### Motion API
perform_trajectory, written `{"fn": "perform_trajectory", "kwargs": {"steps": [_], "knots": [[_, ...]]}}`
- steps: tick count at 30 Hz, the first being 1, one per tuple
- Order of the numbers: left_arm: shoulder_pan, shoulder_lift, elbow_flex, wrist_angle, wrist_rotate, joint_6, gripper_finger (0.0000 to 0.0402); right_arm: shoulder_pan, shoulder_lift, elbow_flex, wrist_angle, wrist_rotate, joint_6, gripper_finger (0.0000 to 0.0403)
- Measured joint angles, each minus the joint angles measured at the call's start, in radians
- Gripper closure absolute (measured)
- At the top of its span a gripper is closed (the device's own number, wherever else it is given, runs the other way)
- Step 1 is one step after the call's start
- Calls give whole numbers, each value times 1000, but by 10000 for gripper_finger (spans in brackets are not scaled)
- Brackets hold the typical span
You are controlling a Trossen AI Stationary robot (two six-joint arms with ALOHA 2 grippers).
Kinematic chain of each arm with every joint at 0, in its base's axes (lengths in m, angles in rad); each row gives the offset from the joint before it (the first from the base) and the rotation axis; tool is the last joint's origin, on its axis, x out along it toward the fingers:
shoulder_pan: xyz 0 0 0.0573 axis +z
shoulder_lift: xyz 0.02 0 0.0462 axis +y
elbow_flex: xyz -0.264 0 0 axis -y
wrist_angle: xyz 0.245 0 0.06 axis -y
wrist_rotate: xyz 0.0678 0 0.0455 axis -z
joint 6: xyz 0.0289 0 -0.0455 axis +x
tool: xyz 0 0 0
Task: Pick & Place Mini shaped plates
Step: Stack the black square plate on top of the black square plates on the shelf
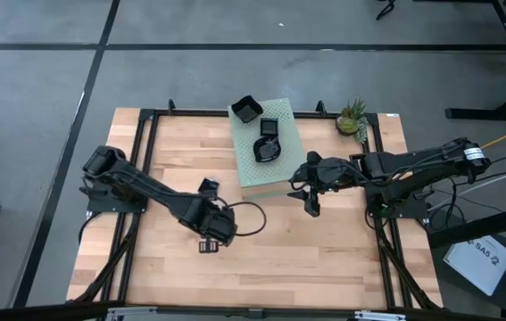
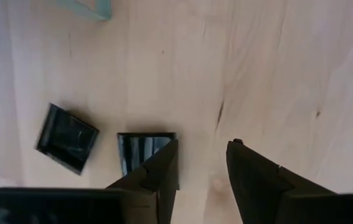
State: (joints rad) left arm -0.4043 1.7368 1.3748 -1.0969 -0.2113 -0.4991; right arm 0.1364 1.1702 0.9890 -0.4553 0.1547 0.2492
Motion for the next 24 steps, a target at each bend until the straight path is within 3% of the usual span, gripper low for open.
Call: {"fn": "perform_trajectory", "kwargs": {"steps": [8,17,24], "knots": [[-21,-88,-162,123,-49,-30,281,0,0,0,0,2,31,191],[-21,-91,-298,315,-4,-40,279,0,45,0,3,0,71,191],[-21,-91,-350,322,-47,-91,277,2,113,0,16,-48,84,191]]}}
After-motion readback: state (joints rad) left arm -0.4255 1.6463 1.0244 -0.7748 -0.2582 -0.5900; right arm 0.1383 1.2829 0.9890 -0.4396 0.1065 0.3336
